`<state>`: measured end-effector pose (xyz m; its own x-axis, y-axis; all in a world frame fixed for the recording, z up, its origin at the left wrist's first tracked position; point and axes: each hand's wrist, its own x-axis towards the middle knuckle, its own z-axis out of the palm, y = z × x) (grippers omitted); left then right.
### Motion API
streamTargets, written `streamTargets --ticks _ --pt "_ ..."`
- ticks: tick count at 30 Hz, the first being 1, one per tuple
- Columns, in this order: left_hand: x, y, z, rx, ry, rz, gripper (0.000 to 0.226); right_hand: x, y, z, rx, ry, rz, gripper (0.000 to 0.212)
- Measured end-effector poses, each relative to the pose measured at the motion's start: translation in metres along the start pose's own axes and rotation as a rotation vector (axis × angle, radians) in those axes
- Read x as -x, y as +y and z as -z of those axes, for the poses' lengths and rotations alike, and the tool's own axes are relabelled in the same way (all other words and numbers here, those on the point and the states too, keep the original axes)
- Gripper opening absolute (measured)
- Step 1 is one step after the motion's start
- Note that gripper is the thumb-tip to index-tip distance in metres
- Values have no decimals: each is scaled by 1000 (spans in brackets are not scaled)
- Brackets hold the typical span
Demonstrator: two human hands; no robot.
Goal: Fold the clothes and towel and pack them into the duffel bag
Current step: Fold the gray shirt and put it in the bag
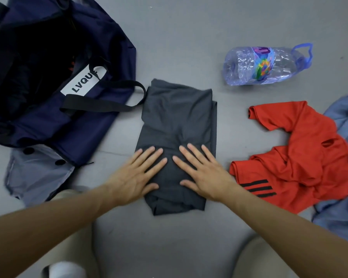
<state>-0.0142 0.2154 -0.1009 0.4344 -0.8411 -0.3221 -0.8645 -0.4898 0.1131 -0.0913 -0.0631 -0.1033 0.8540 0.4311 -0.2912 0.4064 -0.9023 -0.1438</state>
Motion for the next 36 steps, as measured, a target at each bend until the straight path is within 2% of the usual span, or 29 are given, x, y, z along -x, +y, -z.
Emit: streamTargets --ticks 4,8,11,17,24,29,33,36 --pt "-14 -19 16 7 -31 53 76 -15 4 25 -4 27 -107 70" --pt "10 -15 19 77 73 -33 61 22 -25 14 -91 179 79 52" --pt "33 -7 8 159 175 -87 45 51 -41 -1 -94 156 75 56" --pt "33 -17 3 203 156 -61 48 46 -38 -1 -79 139 -4 65" --pt "24 -42 2 159 244 -134 35 38 -8 1 -116 219 -40 48" --pt "25 -45 14 144 210 -98 50 33 0 1 -109 257 -51 38" --pt "19 -43 22 157 219 -59 30 17 0 10 -121 205 -91 34" --pt "22 -33 28 250 200 -17 23 17 -5 18 -251 95 -184 29"
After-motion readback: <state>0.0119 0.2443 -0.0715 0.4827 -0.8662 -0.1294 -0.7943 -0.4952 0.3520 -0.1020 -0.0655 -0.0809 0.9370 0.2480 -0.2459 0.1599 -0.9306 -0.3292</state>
